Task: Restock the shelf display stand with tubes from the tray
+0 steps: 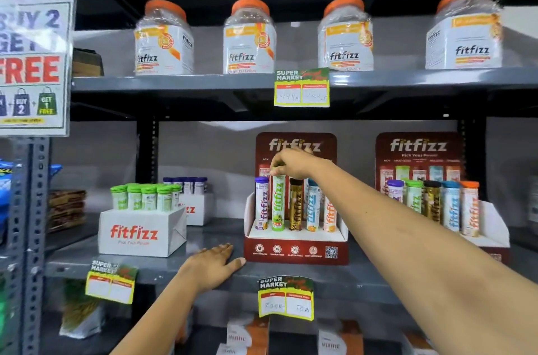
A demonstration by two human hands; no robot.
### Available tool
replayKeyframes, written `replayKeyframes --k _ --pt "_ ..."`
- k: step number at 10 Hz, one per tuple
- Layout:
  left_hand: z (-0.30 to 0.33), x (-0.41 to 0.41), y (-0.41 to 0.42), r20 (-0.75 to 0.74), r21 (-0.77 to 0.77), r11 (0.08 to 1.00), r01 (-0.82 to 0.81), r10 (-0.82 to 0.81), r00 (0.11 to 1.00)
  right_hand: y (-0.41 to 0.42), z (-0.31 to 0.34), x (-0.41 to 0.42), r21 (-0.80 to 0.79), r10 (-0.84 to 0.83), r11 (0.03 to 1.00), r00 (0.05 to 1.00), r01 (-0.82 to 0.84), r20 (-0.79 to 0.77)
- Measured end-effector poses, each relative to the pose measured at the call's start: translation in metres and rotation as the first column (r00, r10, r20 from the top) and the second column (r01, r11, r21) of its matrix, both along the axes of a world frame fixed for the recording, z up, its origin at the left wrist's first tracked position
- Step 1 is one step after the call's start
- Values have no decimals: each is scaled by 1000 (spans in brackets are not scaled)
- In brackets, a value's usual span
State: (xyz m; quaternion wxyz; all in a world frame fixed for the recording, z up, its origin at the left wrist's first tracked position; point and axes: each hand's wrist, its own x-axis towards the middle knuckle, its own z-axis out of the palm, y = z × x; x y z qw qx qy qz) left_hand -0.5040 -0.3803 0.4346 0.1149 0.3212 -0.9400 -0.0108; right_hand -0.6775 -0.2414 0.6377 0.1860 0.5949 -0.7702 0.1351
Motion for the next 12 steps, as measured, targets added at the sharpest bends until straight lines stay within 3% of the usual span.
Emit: replayKeyframes --k 9,10,11,12 --pt "2 3 5 6 18 1000 -7 7 1000 -13 -26 -3 40 -88 995 996 88 17" --pt "5 2 4 -49 59 998 -15 18 999 -4 -31 0 62 -96 994 994 93 49" --pt "9 -2 11 -346 -67 996 -52 26 938 10 -37 -3 -46 -77 996 997 78 31" --pt "22 -8 28 -515 -226 971 -82 -47 856 25 -51 -8 -258 -64 964 998 61 -1"
